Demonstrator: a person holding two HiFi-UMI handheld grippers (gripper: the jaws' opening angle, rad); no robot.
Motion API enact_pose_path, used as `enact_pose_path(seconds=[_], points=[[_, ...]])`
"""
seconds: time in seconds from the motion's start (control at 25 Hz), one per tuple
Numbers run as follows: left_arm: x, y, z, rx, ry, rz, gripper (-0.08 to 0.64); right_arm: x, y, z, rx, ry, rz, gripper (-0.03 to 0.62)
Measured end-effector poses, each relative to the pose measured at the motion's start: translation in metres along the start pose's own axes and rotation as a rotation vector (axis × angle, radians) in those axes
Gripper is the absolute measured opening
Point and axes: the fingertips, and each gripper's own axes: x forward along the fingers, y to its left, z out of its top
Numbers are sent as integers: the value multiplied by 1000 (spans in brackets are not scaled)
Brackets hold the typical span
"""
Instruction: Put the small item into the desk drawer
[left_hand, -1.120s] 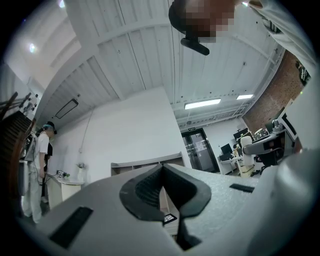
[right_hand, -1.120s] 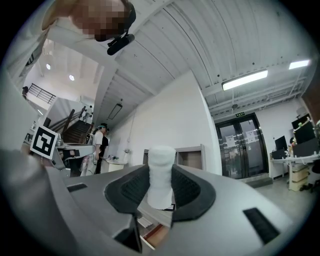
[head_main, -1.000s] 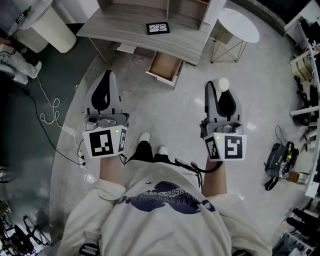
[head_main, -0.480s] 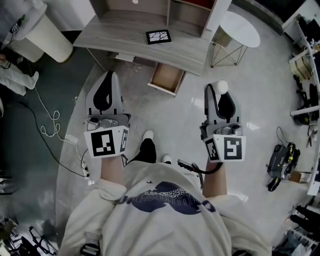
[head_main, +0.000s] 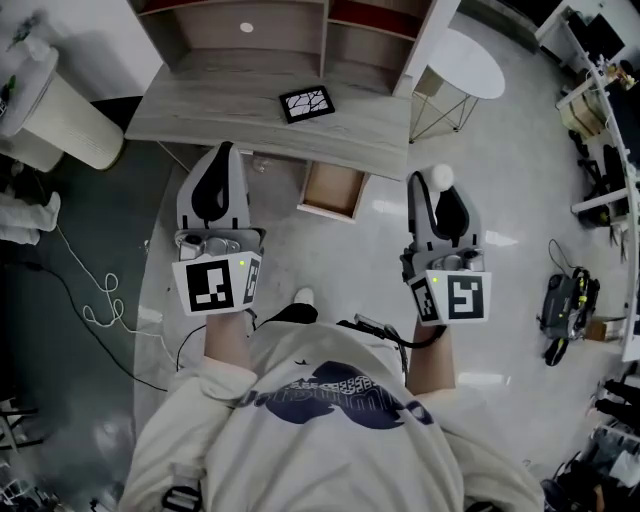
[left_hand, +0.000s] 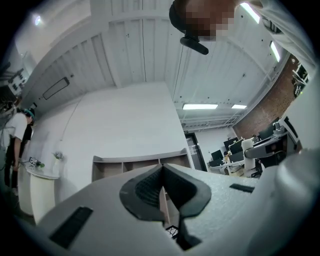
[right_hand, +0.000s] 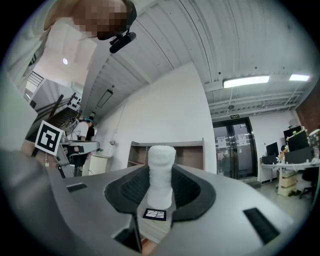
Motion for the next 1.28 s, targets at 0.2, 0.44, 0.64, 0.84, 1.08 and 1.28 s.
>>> enact_pose_path(seconds=[0.2,0.44,0.64,0.84,1.08,1.28], points=[[23,17,-21,-25,9,-30,9,28,2,-12,9,19,-25,126],[43,22,-52,-42,55,-40,9,57,3,-38,-1,75,-3,126],[55,15,-80,-41,114,-28,9,78,-3,-64,-2,127,50,126],[59,3,-116,-39,198,-4,9,98,-12,-99,22,189,122,126],[57,-10,-159,-53,303,22,9,119,-19,-157,-11,284,208,126],[53,-15,-213,-68,383,25,9,141,-19,-214,-67,350,292,126]])
